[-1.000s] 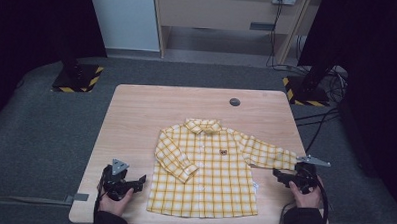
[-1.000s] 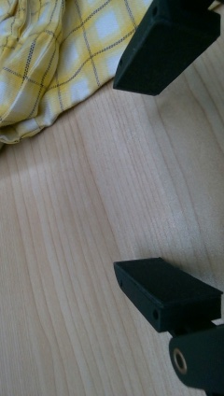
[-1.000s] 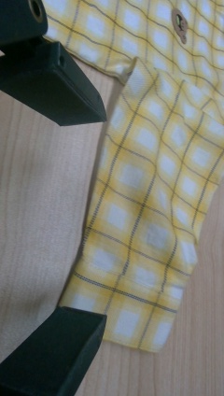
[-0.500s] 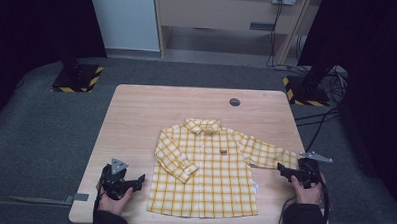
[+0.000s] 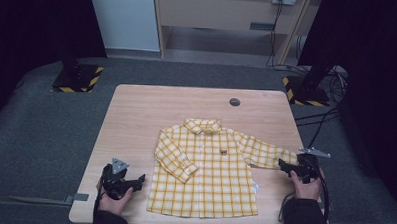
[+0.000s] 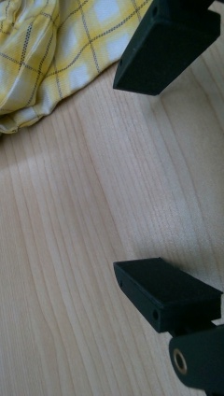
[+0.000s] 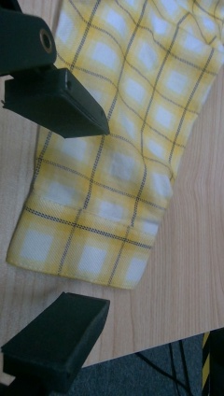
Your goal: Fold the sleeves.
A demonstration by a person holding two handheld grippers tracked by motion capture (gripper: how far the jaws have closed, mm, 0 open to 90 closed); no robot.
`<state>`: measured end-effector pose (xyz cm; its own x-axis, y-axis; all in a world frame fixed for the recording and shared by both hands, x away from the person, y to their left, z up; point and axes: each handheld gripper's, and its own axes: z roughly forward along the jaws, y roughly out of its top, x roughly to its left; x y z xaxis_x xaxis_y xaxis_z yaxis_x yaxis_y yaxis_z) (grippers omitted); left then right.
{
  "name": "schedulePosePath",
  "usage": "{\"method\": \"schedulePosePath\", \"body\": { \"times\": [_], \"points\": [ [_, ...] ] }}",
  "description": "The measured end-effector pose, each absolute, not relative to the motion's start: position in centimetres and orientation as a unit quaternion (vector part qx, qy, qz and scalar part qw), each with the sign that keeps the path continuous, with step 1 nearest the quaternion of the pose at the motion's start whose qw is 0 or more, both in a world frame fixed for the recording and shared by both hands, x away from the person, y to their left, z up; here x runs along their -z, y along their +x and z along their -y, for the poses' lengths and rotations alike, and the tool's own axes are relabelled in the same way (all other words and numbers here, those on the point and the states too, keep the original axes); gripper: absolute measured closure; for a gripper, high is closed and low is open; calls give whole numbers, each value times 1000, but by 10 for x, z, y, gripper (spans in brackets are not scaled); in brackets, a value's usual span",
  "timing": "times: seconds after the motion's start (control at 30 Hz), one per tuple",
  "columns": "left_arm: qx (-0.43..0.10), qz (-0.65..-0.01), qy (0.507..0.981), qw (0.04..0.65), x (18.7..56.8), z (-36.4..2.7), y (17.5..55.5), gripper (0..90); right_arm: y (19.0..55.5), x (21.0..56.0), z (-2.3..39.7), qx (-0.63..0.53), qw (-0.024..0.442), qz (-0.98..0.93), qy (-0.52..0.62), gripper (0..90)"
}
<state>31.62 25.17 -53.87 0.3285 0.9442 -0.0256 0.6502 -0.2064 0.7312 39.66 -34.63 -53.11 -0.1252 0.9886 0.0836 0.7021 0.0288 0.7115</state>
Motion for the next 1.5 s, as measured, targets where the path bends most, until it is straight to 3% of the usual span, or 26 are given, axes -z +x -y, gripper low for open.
{"method": "schedulePosePath", "body": {
  "times": [0.6,1.03,1.5],
  "points": [
    [-225,-533,747,327,539,-251,317,100,404,539,347,-291,248,-684,622,267],
    [-226,-532,748,325,539,-250,317,100,401,537,343,-299,249,-684,616,459],
    [-228,-531,749,322,539,-250,317,100,396,533,343,-337,220,-676,617,676]
  ]
}}
